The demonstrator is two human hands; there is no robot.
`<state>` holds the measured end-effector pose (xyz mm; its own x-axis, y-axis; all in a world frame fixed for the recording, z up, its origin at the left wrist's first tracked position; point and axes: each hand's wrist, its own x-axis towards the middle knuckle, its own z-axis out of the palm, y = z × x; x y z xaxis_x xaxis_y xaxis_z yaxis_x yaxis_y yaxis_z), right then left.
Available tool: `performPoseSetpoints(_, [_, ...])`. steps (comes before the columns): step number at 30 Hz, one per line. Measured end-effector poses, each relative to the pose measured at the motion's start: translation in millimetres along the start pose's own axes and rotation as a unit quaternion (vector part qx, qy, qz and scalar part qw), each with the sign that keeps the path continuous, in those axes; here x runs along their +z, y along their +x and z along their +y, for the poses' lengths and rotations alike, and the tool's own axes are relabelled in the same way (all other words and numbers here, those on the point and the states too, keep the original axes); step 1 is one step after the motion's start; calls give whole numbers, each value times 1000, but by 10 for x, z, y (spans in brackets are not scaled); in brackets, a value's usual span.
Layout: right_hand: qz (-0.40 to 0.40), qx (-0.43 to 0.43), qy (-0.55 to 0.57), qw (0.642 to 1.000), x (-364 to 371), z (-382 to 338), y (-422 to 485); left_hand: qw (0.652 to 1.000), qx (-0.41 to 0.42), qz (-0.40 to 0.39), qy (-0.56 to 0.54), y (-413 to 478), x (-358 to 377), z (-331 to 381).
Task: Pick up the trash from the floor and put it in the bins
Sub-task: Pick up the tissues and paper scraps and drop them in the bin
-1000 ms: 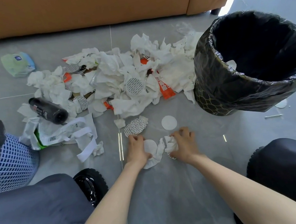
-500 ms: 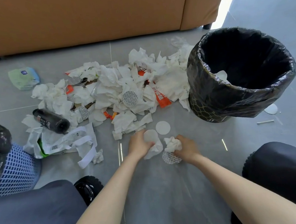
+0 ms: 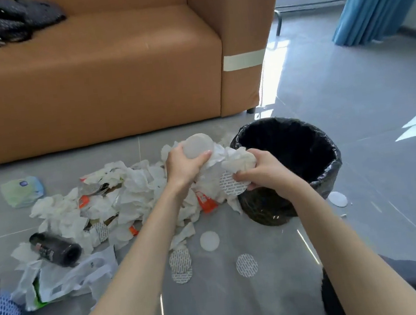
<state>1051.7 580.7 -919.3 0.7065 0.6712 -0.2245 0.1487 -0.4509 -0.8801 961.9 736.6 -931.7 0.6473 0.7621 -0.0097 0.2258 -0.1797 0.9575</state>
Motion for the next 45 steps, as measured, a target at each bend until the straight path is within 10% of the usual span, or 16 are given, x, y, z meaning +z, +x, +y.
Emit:
performPoseSetpoints(13, [191, 79, -72, 976, -738, 362, -31, 970, 12, -241, -15, -42, 1006, 421])
performPoseSetpoints(20, [84, 26, -203, 975, -253, 456, -84, 988, 19, -153, -23, -84, 657, 57])
performPoseSetpoints(26, [154, 12, -420, 894, -158, 619, -120, 992, -20, -124, 29, -114, 366, -289])
performPoseSetpoints(36, [197, 101, -427, 876, -357, 711, -155, 987, -37, -140, 67, -135, 414, -526])
performPoseSetpoints(45, [192, -131, -370, 900, 262, 577, 189, 984, -38, -107, 135, 53, 337, -753])
